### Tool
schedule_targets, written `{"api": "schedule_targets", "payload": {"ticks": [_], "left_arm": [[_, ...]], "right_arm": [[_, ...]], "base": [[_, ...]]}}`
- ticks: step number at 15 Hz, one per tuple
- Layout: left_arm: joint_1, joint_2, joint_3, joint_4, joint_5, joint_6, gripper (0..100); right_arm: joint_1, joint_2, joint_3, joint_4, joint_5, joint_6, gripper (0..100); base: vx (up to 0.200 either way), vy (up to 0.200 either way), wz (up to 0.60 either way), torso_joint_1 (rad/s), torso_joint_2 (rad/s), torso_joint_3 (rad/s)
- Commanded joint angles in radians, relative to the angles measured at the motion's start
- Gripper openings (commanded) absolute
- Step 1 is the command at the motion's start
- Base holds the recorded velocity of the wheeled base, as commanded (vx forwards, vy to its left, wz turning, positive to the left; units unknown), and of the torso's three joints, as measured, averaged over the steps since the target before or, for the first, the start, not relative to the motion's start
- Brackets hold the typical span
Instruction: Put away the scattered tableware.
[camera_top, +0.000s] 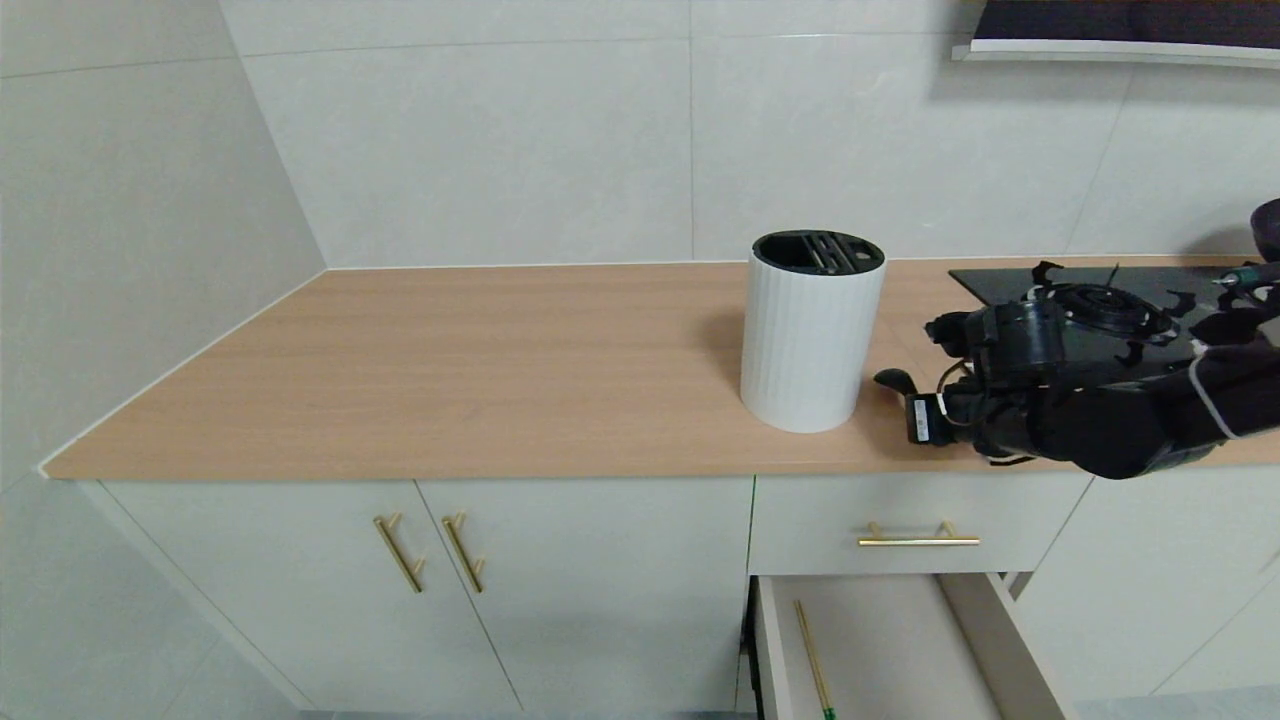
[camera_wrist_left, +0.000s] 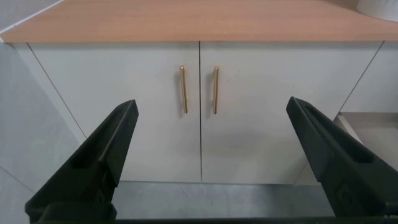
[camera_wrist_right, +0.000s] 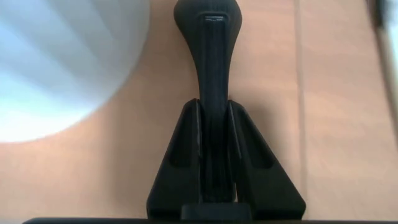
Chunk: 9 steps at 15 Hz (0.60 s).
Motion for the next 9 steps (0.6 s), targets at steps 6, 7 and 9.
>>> {"api": "schedule_targets", "payload": {"ticks": [6, 7, 9], "left_arm": [[0.0, 0.0, 0.0, 0.0, 0.0, 0.0, 100], [0.0, 0.0, 0.0, 0.0, 0.0, 0.0, 100], [0.0, 0.0, 0.0, 0.0, 0.0, 0.0, 100]], "right_arm": [[0.06, -0.509, 0.535, -0.006, 0.023, 0.042, 0], [0.074, -0.534, 0.585, -0.006, 0.024, 0.041, 0], [0.094, -0.55, 0.637, -0.027, 0.024, 0.041, 0]], "base": [[0.0, 0.0, 0.0, 0.0, 0.0, 0.0], [0.0, 0.0, 0.0, 0.0, 0.0, 0.0], [0.0, 0.0, 0.0, 0.0, 0.0, 0.0]]}}
